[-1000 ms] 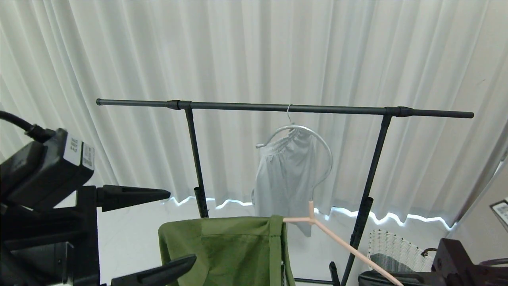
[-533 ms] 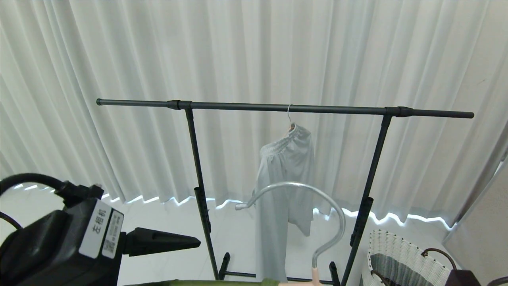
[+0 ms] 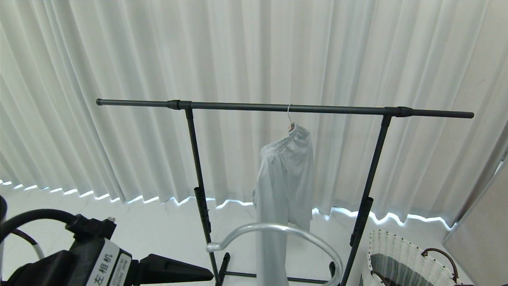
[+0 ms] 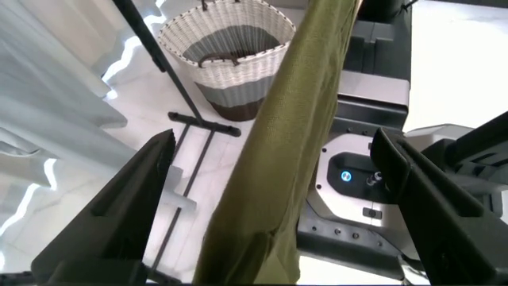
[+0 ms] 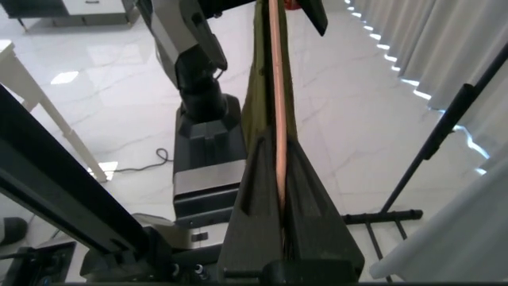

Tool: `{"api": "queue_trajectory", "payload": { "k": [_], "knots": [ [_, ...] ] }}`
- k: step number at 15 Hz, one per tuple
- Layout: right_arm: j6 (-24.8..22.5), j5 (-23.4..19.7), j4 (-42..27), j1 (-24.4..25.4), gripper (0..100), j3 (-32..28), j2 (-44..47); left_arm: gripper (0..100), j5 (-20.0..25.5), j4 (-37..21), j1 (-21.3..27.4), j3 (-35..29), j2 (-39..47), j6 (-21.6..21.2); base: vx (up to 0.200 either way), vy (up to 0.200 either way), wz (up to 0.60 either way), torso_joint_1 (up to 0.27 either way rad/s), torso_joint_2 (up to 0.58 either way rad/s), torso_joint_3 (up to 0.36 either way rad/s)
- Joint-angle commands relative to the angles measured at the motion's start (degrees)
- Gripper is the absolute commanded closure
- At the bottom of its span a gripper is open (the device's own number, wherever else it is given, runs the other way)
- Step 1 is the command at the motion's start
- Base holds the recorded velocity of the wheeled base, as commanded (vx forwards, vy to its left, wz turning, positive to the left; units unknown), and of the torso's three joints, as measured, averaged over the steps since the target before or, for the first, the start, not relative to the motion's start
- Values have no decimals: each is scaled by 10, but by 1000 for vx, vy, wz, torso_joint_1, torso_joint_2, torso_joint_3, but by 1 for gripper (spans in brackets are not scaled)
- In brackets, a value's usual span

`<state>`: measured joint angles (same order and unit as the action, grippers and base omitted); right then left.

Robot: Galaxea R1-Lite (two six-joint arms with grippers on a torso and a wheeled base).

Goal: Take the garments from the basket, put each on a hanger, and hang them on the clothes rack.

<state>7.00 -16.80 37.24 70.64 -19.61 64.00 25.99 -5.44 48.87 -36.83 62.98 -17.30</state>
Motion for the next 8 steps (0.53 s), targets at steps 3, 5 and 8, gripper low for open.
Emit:
{"api": "queue_trajectory", "payload": {
  "k": [3,5,8],
  "knots": [
    [0,-1,1,2,100,0,2,0,0,4,2,1,9,0,0,0,0,0,0,0],
    [0,-1,1,3,100,-1,2,0,0,4,18,2,11,0,0,0,0,0,0,0],
    [0,-1,1,2,100,-1,2,100,0,4,21,3,14,0,0,0,0,0,0,0]
  ]
}}
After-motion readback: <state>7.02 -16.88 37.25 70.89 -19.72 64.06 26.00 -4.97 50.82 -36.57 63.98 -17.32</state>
